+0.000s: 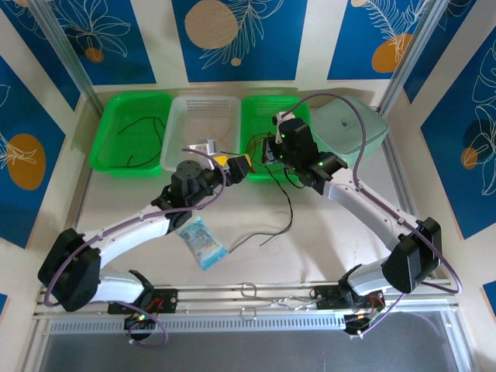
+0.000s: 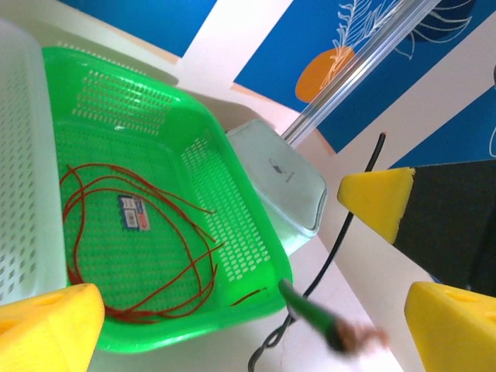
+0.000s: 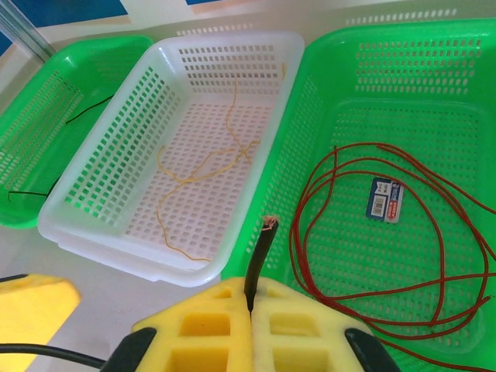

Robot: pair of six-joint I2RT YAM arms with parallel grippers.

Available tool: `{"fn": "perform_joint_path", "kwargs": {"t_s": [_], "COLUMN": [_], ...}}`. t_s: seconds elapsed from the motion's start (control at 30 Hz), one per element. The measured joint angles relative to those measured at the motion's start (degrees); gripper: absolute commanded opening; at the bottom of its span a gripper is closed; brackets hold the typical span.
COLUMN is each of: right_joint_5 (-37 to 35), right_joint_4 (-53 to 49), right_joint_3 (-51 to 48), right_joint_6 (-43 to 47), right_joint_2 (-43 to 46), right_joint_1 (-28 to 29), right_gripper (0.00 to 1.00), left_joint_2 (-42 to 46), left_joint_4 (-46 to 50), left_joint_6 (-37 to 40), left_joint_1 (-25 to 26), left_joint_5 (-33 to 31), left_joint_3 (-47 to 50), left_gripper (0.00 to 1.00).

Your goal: Untangle the cables

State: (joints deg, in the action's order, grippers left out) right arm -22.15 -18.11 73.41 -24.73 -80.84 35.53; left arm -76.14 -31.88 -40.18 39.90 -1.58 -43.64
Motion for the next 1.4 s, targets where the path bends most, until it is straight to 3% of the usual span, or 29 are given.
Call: {"fn": "perform_joint_path", "kwargs": {"t_s": [0.03,0.1,0.13,0.17,0.2,0.43,0.73,0.97,1.2,1.4], "right_joint_5": [0.13,0.28,0.35,0.42,0.52,0.44,-4.28,-14.32,-25.24,-29.29], "right_joint_4": [-0.13,-0.42,-0.66,-0.81,-0.85,-1.01,2.03,7.43,12.37,19.54], "right_joint_3": [0.0,0.0,0.0,0.0,0.0,0.0,-0.92,-1.31,-4.33,-4.98], "right_joint_6": [0.0,0.0,-0.02,-0.07,-0.22,-0.85,-0.81,1.77,6.32,20.04], "right_joint_2": [0.04,0.28,0.48,0.79,1.09,4.46,11.65,13.94,15.8,15.91], "right_joint_1": [0.0,-0.07,-0.17,-0.31,-0.39,-1.53,-1.81,0.37,2.23,2.01], "right_gripper": [0.0,0.0,0.0,0.0,0.0,0.0,0.0,0.0,0.0,0.0], "left_joint_2": [-1.09,-2.95,-3.93,-4.81,-5.57,-6.64,3.13,7.06,10.91,13.22], "left_joint_4": [-1.88,-5.14,-6.62,-7.76,-8.81,-11.43,6.14,18.03,24.52,25.4], "left_joint_6": [-0.2,-0.61,-0.92,-1.31,-1.53,-1.33,12.5,24.63,34.84,44.98], "left_joint_1": [0.0,0.0,0.0,0.0,0.0,0.0,0.02,0.02,0.02,0.02], "left_joint_5": [0.04,0.48,0.83,1.31,1.64,1.99,0.24,-1.18,-11.15,-23.04], "left_joint_3": [0.0,-0.02,-0.07,-0.15,-0.2,-0.66,-10.91,-21.05,-21.88,-21.46], "left_gripper": [0.9,0.71,0.46,0.13,0.0,0.0,0.0,0.0,0.0,0.0]}}
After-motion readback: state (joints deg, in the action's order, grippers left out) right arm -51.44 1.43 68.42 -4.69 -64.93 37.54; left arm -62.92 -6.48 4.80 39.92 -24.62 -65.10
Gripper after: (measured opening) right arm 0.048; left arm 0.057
